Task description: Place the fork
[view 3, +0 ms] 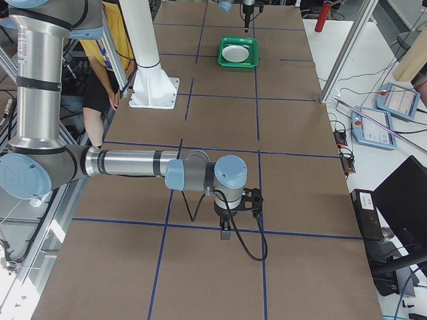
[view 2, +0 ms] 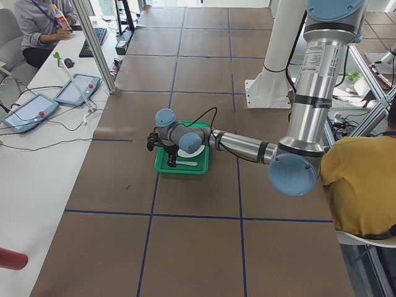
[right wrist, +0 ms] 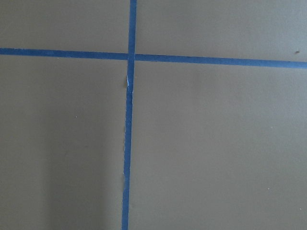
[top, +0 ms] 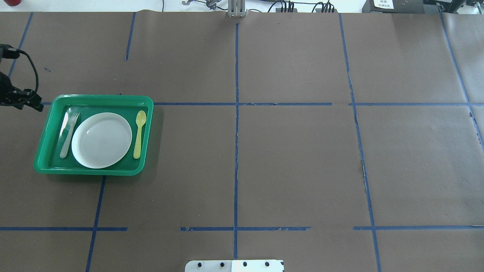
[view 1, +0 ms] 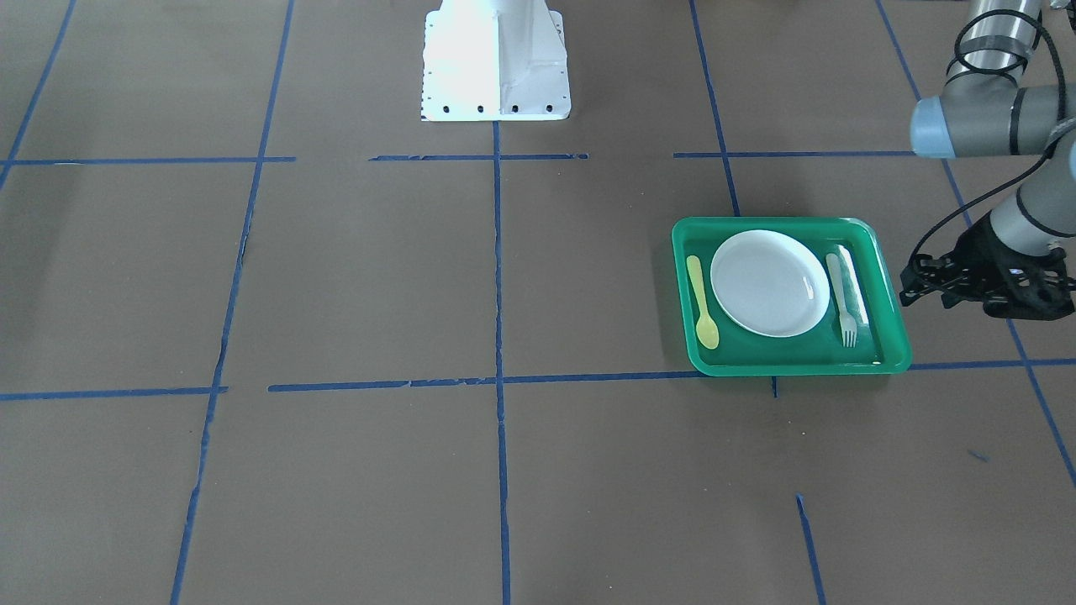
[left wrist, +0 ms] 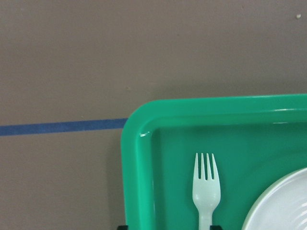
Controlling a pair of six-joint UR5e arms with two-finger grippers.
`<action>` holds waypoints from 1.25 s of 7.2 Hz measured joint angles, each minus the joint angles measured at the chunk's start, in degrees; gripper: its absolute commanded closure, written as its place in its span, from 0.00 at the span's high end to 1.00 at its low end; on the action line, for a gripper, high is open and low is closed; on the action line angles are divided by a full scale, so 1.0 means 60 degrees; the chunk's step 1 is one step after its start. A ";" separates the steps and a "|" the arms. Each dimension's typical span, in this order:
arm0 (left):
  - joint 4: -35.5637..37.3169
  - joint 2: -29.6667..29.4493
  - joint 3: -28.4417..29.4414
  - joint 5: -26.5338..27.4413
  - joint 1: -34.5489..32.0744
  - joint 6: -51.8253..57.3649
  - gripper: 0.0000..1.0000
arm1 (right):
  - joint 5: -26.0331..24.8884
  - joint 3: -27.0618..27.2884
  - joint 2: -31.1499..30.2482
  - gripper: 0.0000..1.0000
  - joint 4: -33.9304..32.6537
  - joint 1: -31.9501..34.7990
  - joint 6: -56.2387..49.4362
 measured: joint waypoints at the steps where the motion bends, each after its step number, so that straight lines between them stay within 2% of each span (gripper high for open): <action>1: 0.0294 0.0145 -0.0011 -0.0024 -0.0694 0.1055 0.95 | 0.0000 0.0000 0.0000 1.00 0.0000 0.0000 -0.0002; 2: 0.0624 0.0203 0.0022 -0.0262 -0.1424 0.1978 1.00 | 0.0000 0.0000 0.0000 1.00 0.0000 0.0000 -0.0008; 5: 0.1420 0.0633 0.0140 -0.1150 -0.3238 0.4104 1.00 | 0.0000 0.0000 0.0000 1.00 0.0000 0.0000 -0.0009; 7: 0.2246 0.0727 0.0096 -0.1181 -0.3833 0.4716 1.00 | 0.0000 0.0000 0.0000 1.00 0.0000 0.0000 -0.0003; 9: 0.2374 0.0830 0.0071 -0.1242 -0.3955 0.4917 1.00 | 0.0000 0.0000 0.0000 1.00 0.0000 0.0000 -0.0001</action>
